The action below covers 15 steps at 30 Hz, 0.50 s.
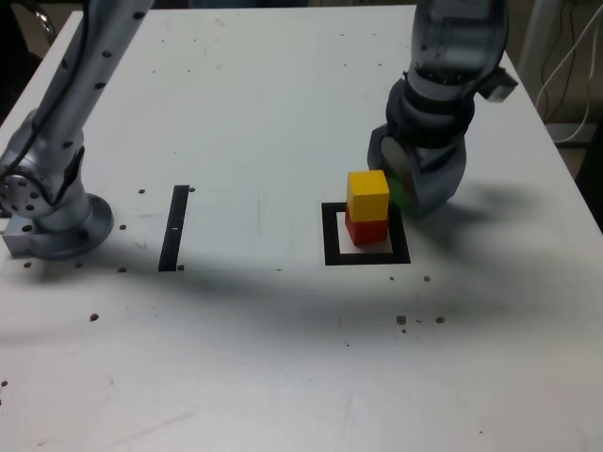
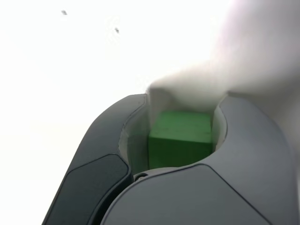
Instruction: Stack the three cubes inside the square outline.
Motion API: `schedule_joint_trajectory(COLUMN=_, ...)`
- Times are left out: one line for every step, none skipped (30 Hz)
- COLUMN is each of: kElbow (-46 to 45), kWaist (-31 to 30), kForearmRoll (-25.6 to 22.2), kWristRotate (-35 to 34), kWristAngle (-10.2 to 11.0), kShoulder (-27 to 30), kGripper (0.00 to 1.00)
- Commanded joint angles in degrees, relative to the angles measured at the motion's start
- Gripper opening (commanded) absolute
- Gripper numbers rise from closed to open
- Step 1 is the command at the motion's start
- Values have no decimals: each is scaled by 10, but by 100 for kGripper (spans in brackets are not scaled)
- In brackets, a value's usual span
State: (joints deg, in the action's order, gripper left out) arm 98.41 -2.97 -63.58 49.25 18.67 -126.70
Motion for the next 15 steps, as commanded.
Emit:
schedule_joint_trajectory(kElbow=23, kWaist=0, kForearmRoll=-14, kWristRotate=-1, kWristAngle=2, kShoulder=11, kGripper=33)
schedule_joint_trajectory(kElbow=39, kWaist=0, kForearmRoll=-26, kWristRotate=-1, kWristAngle=3, kShoulder=13, kGripper=33)
schedule_joint_trajectory(kElbow=57, kWaist=0, kForearmRoll=-40, kWristRotate=-1, kWristAngle=3, kShoulder=13, kGripper=33)
schedule_joint_trajectory(kElbow=75, kWaist=0, kForearmRoll=-56, kWristRotate=-2, kWristAngle=4, kShoulder=13, kGripper=33)
schedule_joint_trajectory(kElbow=94, kWaist=0, kForearmRoll=-73, kWristRotate=-5, kWristAngle=4, kShoulder=13, kGripper=33)
schedule_joint_trajectory(kElbow=119, kWaist=0, kForearmRoll=-96, kWristRotate=-11, kWristAngle=4, kShoulder=12, kGripper=33)
schedule_joint_trajectory(kElbow=137, kWaist=0, kForearmRoll=-113, kWristRotate=-16, kWristAngle=4, kShoulder=11, kGripper=33)
schedule_joint_trajectory(kElbow=154, kWaist=0, kForearmRoll=-130, kWristRotate=-22, kWristAngle=4, kShoulder=11, kGripper=33)
schedule_joint_trajectory(kElbow=171, kWaist=0, kForearmRoll=-145, kWristRotate=-29, kWristAngle=4, kShoulder=11, kGripper=33)
schedule_joint_trajectory(kElbow=187, kWaist=0, kForearmRoll=-160, kWristRotate=-36, kWristAngle=4, kShoulder=12, kGripper=33)
schedule_joint_trajectory(kElbow=203, kWaist=0, kForearmRoll=-176, kWristRotate=-41, kWristAngle=4, kShoulder=14, kGripper=33)
schedule_joint_trajectory(kElbow=218, kWaist=0, kForearmRoll=-191, kWristRotate=-46, kWristAngle=3, kShoulder=17, kGripper=33)
schedule_joint_trajectory(kElbow=232, kWaist=0, kForearmRoll=-207, kWristRotate=-49, kWristAngle=3, kShoulder=20, kGripper=33)
schedule_joint_trajectory(kElbow=244, kWaist=0, kForearmRoll=-222, kWristRotate=-52, kWristAngle=1, kShoulder=24, kGripper=33)
schedule_joint_trajectory(kElbow=254, kWaist=0, kForearmRoll=-236, kWristRotate=-55, kWristAngle=-2, kShoulder=28, kGripper=33)
